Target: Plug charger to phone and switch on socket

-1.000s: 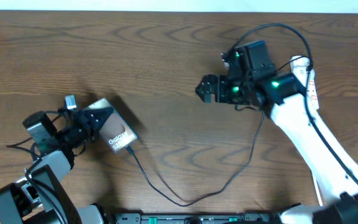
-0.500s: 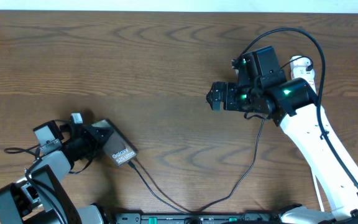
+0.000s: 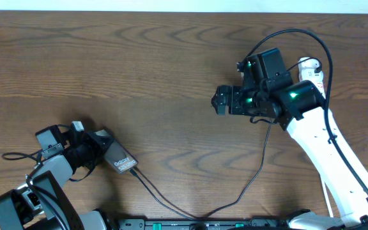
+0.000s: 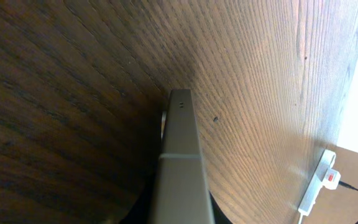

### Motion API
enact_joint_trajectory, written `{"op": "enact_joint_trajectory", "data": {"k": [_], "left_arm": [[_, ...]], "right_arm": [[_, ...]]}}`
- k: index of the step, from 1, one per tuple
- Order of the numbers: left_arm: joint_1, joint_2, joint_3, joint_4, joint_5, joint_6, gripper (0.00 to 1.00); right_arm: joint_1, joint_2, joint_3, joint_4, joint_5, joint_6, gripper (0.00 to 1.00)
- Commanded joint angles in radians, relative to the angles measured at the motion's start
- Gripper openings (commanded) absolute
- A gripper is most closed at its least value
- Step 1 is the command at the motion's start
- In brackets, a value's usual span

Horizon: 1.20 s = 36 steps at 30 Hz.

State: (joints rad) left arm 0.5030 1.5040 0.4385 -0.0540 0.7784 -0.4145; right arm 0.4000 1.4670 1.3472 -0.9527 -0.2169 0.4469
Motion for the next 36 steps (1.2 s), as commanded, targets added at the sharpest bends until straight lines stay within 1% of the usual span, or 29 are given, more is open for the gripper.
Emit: {"op": "enact_joint_trajectory", "data": {"k": [1, 2, 3, 4, 10, 13, 14, 15, 20, 23, 25, 29, 31, 36], "left_arm": [[0.002, -0.001, 0.01, -0.014, -0.073, 0.01, 0.16], [0.002, -0.001, 0.01, -0.016, -0.073, 0.01, 0.22], [0.002, -0.001, 0.01, -0.018, -0.073, 0.01, 0.33], [0.002, -0.001, 0.01, -0.02, -0.073, 0.01, 0.36], [0.002, -0.001, 0.01, -0.021, -0.072, 0.01, 0.38], [0.002, -0.001, 0.01, -0.031, -0.072, 0.01, 0.47], [0.002, -0.001, 0.01, -0.048, -0.073, 0.01, 0.59], [0.002, -0.001, 0.01, -0.058, -0.073, 0.01, 0.62], [0.002, -0.001, 0.01, -0.072, -0.073, 0.01, 0.66], [0.002, -0.001, 0.01, -0.077, -0.081, 0.01, 0.71], [0.002, -0.001, 0.01, -0.087, -0.112, 0.009, 0.75], [0.002, -0.001, 0.011, -0.098, -0.148, -0.017, 0.78], [0.002, -0.001, 0.011, -0.101, -0.161, -0.021, 0.82], [0.002, -0.001, 0.011, -0.121, -0.242, -0.074, 0.84]], "right_arm": [[0.008, -0.011, 0.014, -0.005, 0.009, -0.011, 0.99], [0.008, -0.011, 0.014, -0.007, 0.008, -0.011, 0.99], [0.008, -0.011, 0.014, -0.01, 0.008, -0.011, 0.99], [0.008, -0.011, 0.014, -0.01, 0.008, -0.011, 0.99], [0.008, -0.011, 0.014, -0.013, 0.008, -0.011, 0.99], [0.008, -0.011, 0.014, -0.013, 0.008, -0.011, 0.99], [0.008, -0.011, 0.014, -0.013, 0.008, -0.011, 0.99], [0.008, -0.011, 0.014, -0.013, 0.007, -0.011, 0.99], [0.008, -0.011, 0.014, -0.014, 0.004, -0.011, 0.99], [0.008, -0.011, 0.014, -0.021, 0.004, -0.011, 0.99], [0.008, -0.011, 0.014, -0.025, 0.004, -0.011, 0.99], [0.008, -0.011, 0.014, -0.028, 0.004, -0.011, 0.99], [0.008, -0.011, 0.014, -0.029, 0.004, -0.011, 0.99], [0.008, -0.011, 0.013, -0.032, 0.004, -0.011, 0.99]]}}
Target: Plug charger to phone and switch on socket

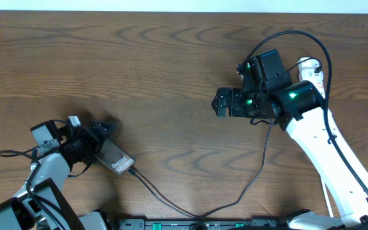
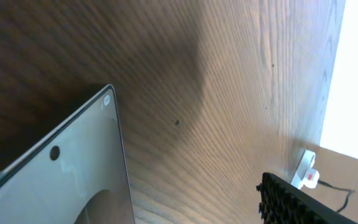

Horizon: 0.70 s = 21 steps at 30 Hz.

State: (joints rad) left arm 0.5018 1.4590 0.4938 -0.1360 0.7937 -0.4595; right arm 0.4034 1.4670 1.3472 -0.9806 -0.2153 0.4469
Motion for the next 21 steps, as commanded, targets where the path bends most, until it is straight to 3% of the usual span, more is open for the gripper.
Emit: {"op": "enact_joint_trajectory", "data": {"k": [1, 13, 21], "left_arm": [[0.003, 0.044, -0.045, -0.039, -0.257, -0.029, 0.84], [0.003, 0.044, -0.043, -0.058, -0.317, -0.059, 0.85], [0.003, 0.044, -0.043, 0.04, -0.281, -0.052, 0.85]], "right_arm": [[0.005, -0.011, 0.013, -0.005, 0.003, -0.011, 0.99], [0.005, -0.011, 0.013, -0.01, 0.003, -0.011, 0.99], [0.018, -0.011, 0.012, -0.01, 0.004, -0.011, 0.99]]}}
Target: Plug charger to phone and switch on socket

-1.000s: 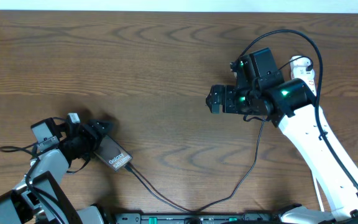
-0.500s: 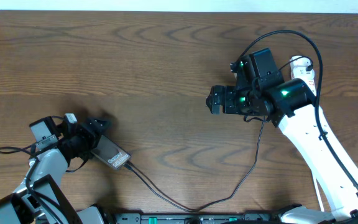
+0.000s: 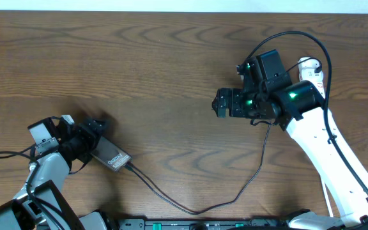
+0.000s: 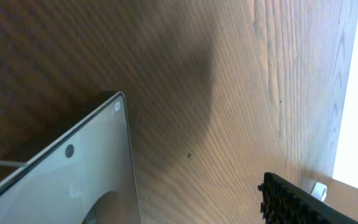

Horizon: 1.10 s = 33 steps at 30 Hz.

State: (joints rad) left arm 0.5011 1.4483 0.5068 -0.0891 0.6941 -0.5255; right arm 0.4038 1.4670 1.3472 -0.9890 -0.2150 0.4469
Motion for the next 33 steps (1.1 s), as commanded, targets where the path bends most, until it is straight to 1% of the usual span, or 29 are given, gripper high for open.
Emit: {"op": "enact_joint_trajectory", "data": {"k": [1, 5, 14, 24, 28, 33], "left_arm": [[0.003, 0.055, -0.056, -0.001, -0.18, 0.016, 0.85], [0.003, 0.055, -0.056, -0.011, -0.187, 0.016, 0.85], [0.003, 0.055, -0.056, -0.159, -0.19, 0.015, 0.85], [0.003, 0.055, -0.056, -0.266, -0.196, 0.015, 0.85], [0.003, 0.055, -0.056, -0.273, -0.261, 0.014, 0.85], [0.003, 0.055, -0.056, -0.288, -0.337, -0.025, 0.85]], "right_arm": [[0.023, -0.011, 0.012, 0.001, 0.004, -0.011, 0.99], [0.036, -0.011, 0.012, 0.01, 0.007, -0.011, 0.99], [0.036, -0.011, 0.012, 0.01, 0.009, -0.011, 0.99], [0.036, -0.011, 0.012, 0.008, 0.015, -0.011, 0.99], [0.036, -0.011, 0.012, 0.008, 0.015, -0.011, 0.99], [0.036, -0.011, 0.012, 0.008, 0.015, -0.016, 0.99]]}}
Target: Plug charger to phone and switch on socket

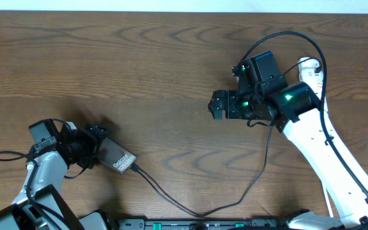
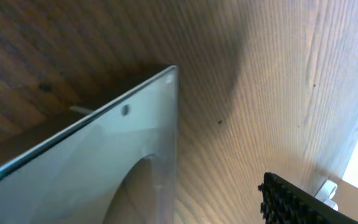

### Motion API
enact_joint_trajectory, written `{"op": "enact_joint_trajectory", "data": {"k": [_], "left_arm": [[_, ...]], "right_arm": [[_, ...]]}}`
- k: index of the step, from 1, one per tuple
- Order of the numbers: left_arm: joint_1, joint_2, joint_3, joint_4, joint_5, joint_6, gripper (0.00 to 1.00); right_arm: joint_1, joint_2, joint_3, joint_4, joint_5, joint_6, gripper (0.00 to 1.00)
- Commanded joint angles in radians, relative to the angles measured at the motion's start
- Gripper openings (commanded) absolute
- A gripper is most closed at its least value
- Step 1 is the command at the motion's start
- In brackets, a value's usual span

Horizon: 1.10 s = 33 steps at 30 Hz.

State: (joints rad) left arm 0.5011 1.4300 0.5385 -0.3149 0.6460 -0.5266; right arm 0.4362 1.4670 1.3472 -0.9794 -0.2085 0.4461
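Note:
A grey phone [image 1: 117, 160] lies on the table at the lower left, a black charger cable [image 1: 171, 206] joined to its right end. The cable curves along the front edge and rises under the right arm. My left gripper [image 1: 96, 145] is open at the phone's left end. In the left wrist view the phone [image 2: 86, 162] fills the left side, well apart from one black padded finger [image 2: 291, 202]; the other finger is hidden. The white socket strip [image 1: 312, 69] lies far right, partly under the right arm. My right gripper [image 1: 216, 105] hovers mid-table; its jaws are unclear.
The brown wooden table [image 1: 139, 70] reaches a pale strip along the far edge. A black cable loop [image 1: 286, 35] arches over the right arm. A sliver of the socket strip [image 2: 329, 188] shows at the table's far edge in the left wrist view.
The phone has shifted slightly right and fills more of the left wrist view. The right gripper has moved a little left. The left gripper is still open.
At first the phone stood edge-on in the middle of the left wrist view, between the fingers. Then the left gripper was open and further left, the phone lying tilted beside it. The cable stayed on the phone's end throughout, and the right arm hardly moved.

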Motion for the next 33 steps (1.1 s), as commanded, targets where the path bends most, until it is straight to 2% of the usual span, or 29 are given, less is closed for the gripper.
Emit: {"op": "enact_joint_trajectory", "data": {"k": [1, 30, 33], "left_arm": [[0.003, 0.073, -0.087, -0.066, -0.297, -0.029, 0.85], [0.003, 0.071, -0.08, -0.149, -0.349, -0.032, 0.85], [0.003, 0.071, -0.045, -0.188, -0.409, -0.032, 0.85]], "right_arm": [[0.003, -0.011, 0.012, -0.001, 0.009, -0.015, 0.99], [0.003, -0.011, 0.012, -0.005, 0.016, -0.018, 0.99], [0.003, -0.011, 0.012, -0.004, 0.019, -0.018, 0.99]]}}
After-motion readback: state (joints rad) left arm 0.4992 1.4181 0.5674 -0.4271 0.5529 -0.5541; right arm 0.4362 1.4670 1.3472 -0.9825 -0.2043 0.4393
